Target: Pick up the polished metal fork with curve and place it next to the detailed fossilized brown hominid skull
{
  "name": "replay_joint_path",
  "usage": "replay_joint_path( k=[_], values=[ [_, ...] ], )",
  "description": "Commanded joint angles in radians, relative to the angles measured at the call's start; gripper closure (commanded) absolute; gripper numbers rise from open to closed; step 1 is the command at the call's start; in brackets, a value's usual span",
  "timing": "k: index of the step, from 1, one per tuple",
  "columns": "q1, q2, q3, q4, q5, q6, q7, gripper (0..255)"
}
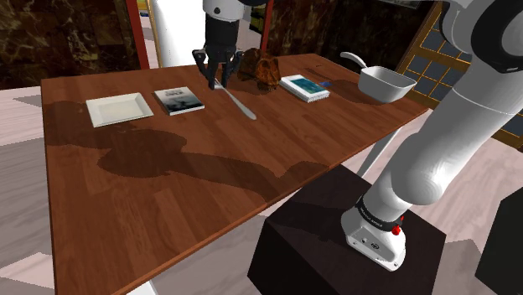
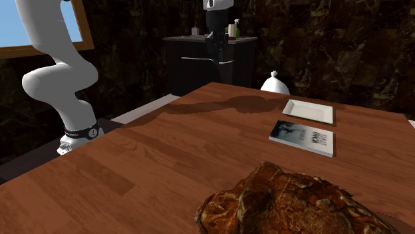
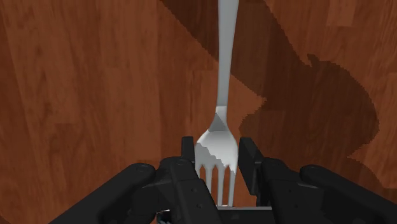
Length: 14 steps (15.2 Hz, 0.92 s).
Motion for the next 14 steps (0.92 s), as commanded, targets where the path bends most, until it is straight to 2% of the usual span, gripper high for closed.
replay_joint_path(
  k=[1, 5, 14],
  values=[
    [0.001, 0.002, 0.001, 0.028, -0.001, -0.027, 0.001, 255],
    [0.001, 0.005, 0.001, 0.073, -0.002, -0.069, 0.001, 255],
    [-0.104, -0.075, -0.117, -0.019, 0.032, -0.052, -0.228, 255]
  ],
)
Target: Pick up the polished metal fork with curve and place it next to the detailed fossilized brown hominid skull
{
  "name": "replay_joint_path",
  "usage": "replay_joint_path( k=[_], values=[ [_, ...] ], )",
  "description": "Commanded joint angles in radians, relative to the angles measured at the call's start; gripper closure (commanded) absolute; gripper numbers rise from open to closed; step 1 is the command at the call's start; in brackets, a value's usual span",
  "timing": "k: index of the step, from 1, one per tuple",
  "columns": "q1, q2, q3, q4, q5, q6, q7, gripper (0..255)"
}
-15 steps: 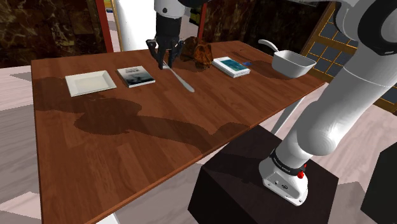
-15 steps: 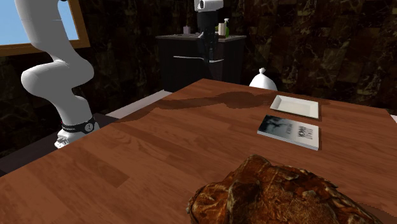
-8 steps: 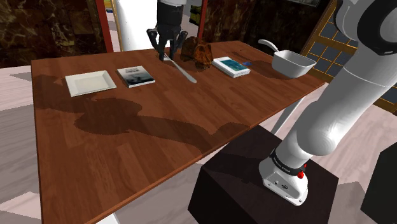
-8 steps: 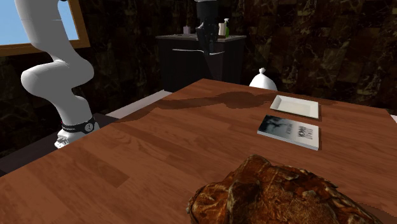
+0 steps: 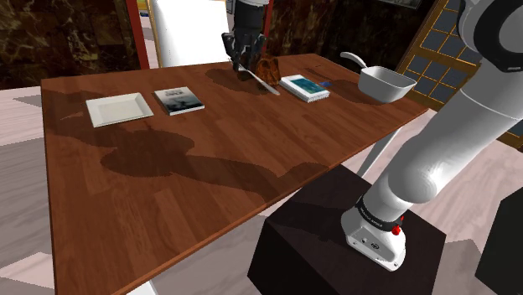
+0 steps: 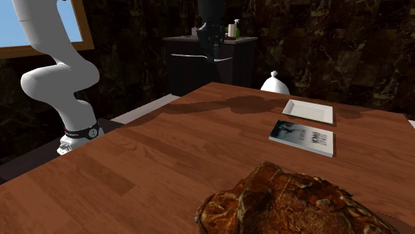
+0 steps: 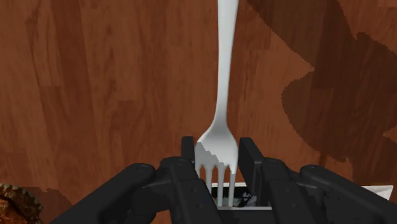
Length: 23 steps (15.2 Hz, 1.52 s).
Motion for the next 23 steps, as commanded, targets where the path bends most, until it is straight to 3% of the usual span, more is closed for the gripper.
replay_joint_path(
  k=[1, 12, 23],
  values=[
    [-0.025, -0.015, -0.030, -0.016, 0.005, 0.003, -0.057, 255],
    [-0.143, 0.014, -0.173, 0.015, 0.008, -0.003, -0.318, 255],
    [-0.264, 0.162, -0.296, 0.198, 0.023, -0.042, -0.564, 255]
  ],
)
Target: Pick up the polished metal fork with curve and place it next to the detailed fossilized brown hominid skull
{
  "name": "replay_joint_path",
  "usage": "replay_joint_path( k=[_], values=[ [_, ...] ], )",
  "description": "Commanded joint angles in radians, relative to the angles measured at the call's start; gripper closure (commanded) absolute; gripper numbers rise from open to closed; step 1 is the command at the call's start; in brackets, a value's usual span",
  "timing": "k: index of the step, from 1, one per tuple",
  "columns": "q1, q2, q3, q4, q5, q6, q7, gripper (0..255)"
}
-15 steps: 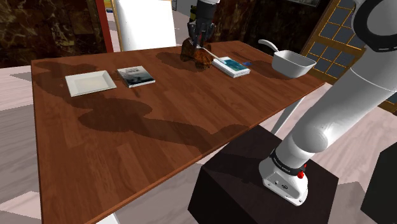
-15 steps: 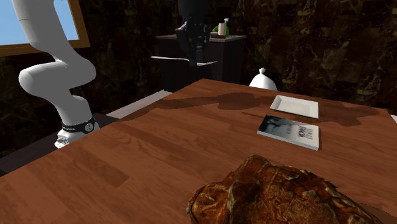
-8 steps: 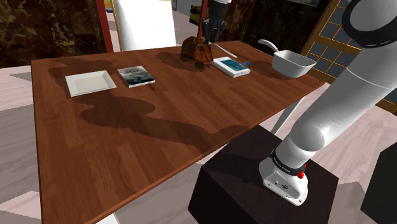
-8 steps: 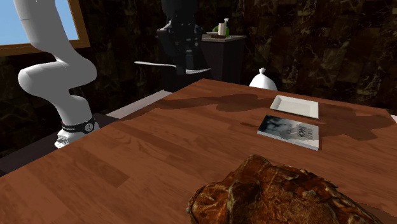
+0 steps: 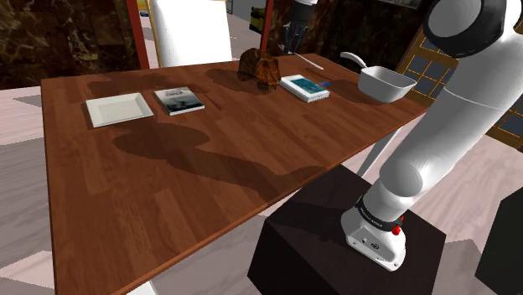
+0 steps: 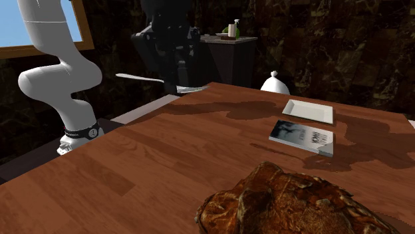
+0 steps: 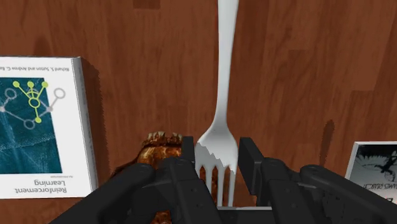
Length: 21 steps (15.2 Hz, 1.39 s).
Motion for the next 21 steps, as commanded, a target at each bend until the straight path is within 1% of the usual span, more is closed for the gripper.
replay_joint_path(
  k=[1, 4, 12, 21],
  values=[
    [-0.023, 0.044, -0.020, 0.059, 0.006, -0.016, -0.045, 255],
    [-0.061, 0.109, -0.046, 0.145, 0.018, -0.039, -0.107, 255],
    [-0.059, 0.097, -0.045, 0.021, 0.018, 0.073, -0.110, 255],
    [-0.058, 0.102, -0.044, -0.093, 0.020, 0.192, -0.114, 255]
  ],
)
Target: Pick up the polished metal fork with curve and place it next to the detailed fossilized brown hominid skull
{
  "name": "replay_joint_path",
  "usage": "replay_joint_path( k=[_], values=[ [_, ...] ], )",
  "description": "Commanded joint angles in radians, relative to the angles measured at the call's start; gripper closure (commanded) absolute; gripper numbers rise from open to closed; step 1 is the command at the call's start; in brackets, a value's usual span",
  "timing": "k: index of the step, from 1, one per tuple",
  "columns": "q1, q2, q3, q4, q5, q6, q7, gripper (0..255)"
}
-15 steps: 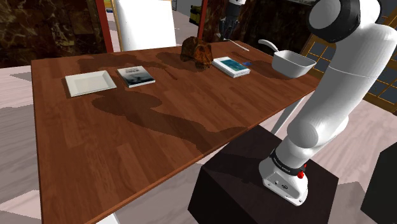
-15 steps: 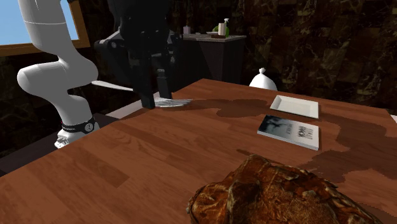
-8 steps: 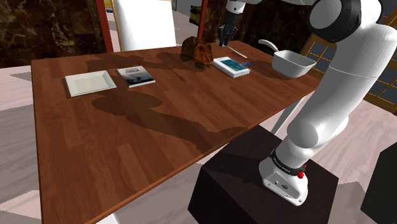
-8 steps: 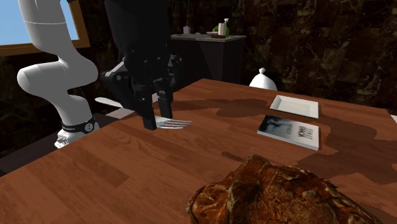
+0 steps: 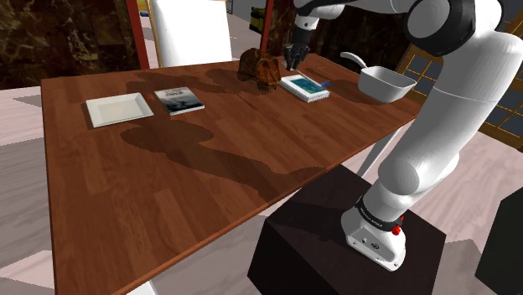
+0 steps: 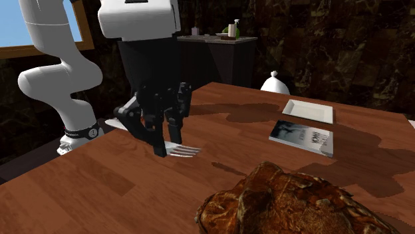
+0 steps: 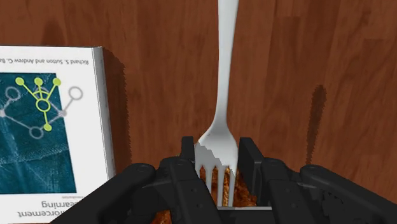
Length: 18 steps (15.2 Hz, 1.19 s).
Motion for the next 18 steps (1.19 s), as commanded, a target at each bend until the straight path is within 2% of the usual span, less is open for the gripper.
replay_joint_path(
  k=[1, 18],
  values=[
    [0.000, 0.004, 0.000, -0.023, 0.001, 0.028, -0.002, 255],
    [-0.001, 0.064, 0.002, -0.175, 0.011, 0.239, -0.014, 255]
  ],
)
